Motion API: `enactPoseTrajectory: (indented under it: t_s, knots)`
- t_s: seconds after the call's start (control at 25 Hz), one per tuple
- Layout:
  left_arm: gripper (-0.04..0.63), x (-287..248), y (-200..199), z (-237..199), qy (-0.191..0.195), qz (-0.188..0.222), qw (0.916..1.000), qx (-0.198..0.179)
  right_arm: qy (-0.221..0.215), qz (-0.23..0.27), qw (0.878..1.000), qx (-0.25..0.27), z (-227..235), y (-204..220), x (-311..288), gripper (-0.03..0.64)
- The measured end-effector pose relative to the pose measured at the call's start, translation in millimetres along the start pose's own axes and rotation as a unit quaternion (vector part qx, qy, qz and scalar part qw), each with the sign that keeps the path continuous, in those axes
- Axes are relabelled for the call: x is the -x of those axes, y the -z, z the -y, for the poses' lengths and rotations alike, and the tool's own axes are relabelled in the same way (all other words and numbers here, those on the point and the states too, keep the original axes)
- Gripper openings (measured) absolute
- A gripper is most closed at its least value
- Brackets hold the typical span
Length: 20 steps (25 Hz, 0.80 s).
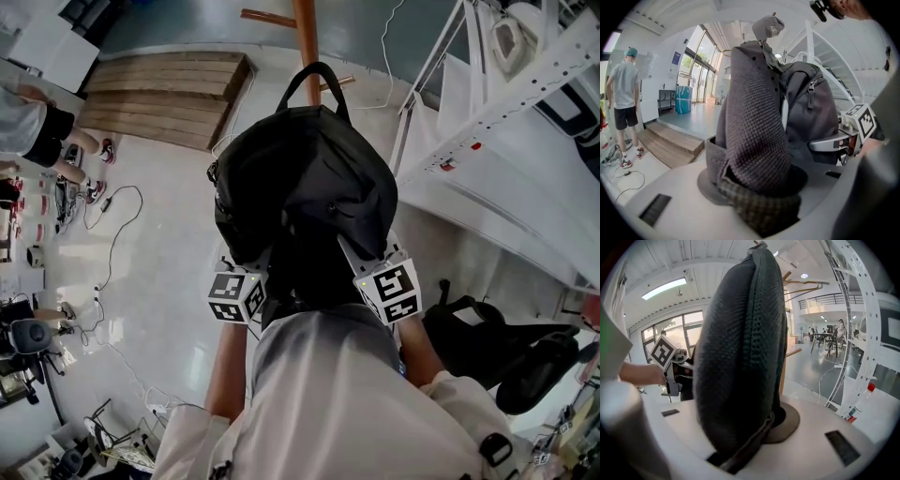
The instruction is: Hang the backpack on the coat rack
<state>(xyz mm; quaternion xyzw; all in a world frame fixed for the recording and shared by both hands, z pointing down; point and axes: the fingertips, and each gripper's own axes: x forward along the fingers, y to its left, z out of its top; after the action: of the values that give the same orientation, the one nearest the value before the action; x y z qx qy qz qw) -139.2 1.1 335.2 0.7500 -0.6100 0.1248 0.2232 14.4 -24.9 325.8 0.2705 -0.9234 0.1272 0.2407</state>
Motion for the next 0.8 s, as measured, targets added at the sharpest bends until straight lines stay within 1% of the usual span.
enactPoseTrajectory:
  t_s: [0.32, 0.8]
  knots:
    - [0.183, -13.8, 12.8, -18.4, 0.007, -0.008, 0.9999, 0.012, -0.001, -0.011, 1.000, -0.002, 0.2, 7.8, -23.4, 0.130]
    - [0.183, -33.2, 25.5, -26.2, 0.019, -0.029, 0.9992, 0.021, -0.017, -0.025, 0.999, -0.019, 11.3, 22.1, -41.2, 0.130]
